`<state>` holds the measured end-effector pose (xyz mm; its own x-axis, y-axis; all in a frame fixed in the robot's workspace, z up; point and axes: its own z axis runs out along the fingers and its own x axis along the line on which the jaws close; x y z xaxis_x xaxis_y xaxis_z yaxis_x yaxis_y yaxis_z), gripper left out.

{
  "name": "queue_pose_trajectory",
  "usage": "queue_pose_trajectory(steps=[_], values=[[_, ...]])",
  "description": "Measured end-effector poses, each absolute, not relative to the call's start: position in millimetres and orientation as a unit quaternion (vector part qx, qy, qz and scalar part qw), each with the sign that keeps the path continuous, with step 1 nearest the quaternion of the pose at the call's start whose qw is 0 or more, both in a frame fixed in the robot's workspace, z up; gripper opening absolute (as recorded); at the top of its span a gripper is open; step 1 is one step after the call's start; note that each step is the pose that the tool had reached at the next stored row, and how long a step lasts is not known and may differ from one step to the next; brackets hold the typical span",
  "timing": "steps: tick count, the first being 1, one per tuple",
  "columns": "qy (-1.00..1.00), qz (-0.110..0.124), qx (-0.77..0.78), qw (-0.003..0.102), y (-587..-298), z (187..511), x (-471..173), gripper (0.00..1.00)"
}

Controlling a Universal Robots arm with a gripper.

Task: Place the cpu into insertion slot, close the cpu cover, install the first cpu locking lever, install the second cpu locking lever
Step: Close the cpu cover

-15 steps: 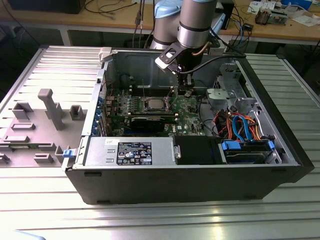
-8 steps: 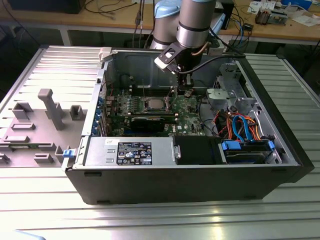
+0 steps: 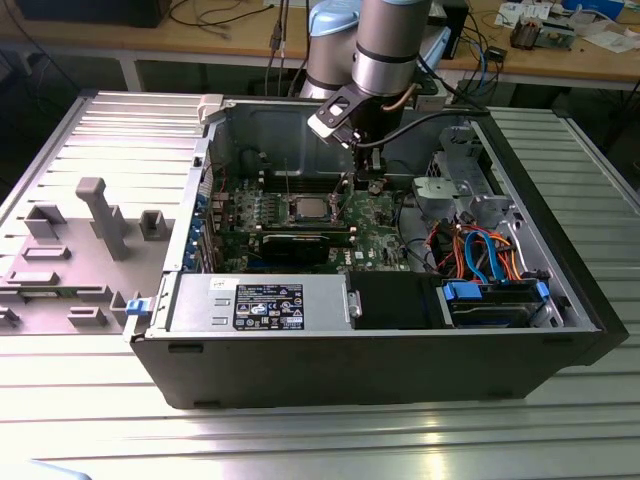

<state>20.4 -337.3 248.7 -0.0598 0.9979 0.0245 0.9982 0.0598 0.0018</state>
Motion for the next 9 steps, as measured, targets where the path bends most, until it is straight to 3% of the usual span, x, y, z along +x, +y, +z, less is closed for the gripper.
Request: queue_pose_trajectory(steps=[9], values=[[-0.728, -0.009, -0.686, 0.008, -337.4, 248.6, 18.8, 0.11]])
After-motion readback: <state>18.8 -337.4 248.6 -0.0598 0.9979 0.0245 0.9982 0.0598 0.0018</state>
